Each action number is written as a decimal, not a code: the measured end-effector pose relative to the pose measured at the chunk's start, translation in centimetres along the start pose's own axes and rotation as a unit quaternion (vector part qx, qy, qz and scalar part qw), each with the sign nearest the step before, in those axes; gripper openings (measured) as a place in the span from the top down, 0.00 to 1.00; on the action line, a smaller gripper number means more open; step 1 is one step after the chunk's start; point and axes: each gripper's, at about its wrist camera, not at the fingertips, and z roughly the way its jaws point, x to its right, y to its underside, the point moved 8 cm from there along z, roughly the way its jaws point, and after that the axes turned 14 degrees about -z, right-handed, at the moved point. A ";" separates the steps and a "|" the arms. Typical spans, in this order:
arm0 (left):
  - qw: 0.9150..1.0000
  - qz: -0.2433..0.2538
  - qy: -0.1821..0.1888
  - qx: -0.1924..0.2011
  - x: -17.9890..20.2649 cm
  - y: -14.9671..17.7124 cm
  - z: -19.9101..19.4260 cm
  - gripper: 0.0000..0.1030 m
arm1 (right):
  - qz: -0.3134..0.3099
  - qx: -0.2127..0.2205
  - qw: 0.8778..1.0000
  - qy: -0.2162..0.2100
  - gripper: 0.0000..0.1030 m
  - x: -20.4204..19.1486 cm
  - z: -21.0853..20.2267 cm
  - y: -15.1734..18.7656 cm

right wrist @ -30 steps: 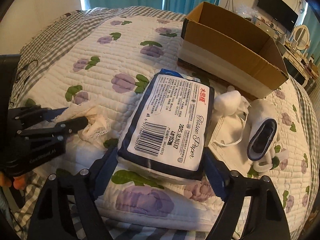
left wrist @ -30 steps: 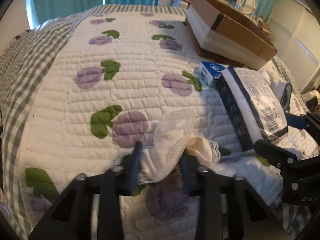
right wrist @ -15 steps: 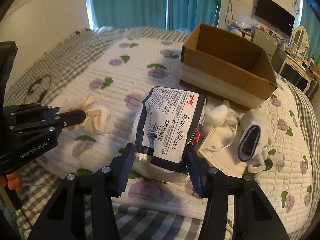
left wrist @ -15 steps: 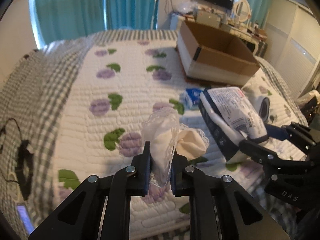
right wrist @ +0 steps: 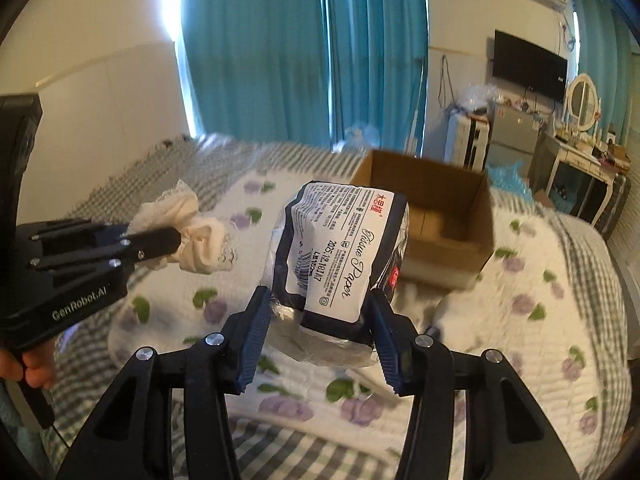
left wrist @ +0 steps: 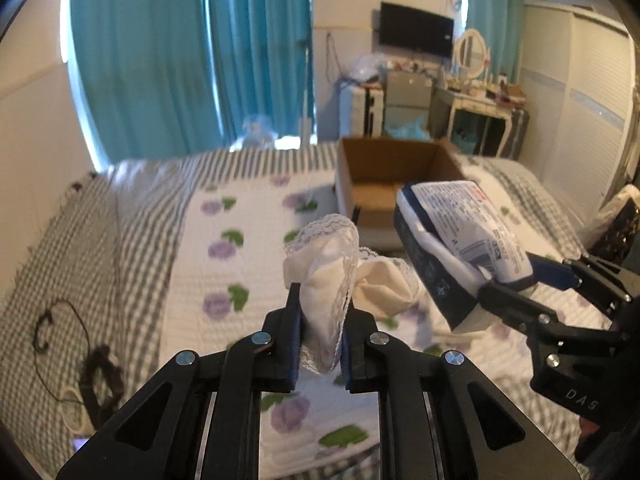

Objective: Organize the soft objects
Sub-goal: 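Carry the tissue pack into the box with the right gripper while the left drops the lace cloth in, then move both grippers back over the remaining items on the quilt, then grasp the white knotted cloth with the right gripper while the left grasps the face mask, then lower the knotted cloth into the box with the right gripper while the left drops the mask in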

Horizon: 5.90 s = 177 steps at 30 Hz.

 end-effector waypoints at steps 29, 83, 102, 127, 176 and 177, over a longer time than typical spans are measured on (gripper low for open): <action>0.996 0.071 0.041 -0.030 11.4 -8.7 19.2 0.86 | 0.044 -0.012 0.998 0.037 0.51 20.1 14.6 -3.9; 1.000 0.008 0.018 -0.011 12.1 3.8 6.7 0.10 | 0.002 -0.085 0.992 0.092 0.00 16.8 -1.8 8.9; 0.977 -0.085 0.013 -0.197 9.8 11.7 15.9 0.12 | 0.039 -0.180 0.983 0.015 0.01 16.1 12.3 18.4; 0.970 -0.037 0.048 -0.234 12.6 12.8 15.6 0.95 | 0.066 -0.145 0.985 0.062 0.42 18.6 6.0 18.4; 0.984 0.052 0.100 -0.138 9.1 6.9 12.4 0.97 | 0.033 -0.133 0.989 0.047 0.40 15.1 7.1 14.4; 0.984 0.055 0.107 -0.134 9.3 6.7 11.8 0.97 | 0.032 -0.133 0.989 0.048 0.40 15.0 7.1 14.2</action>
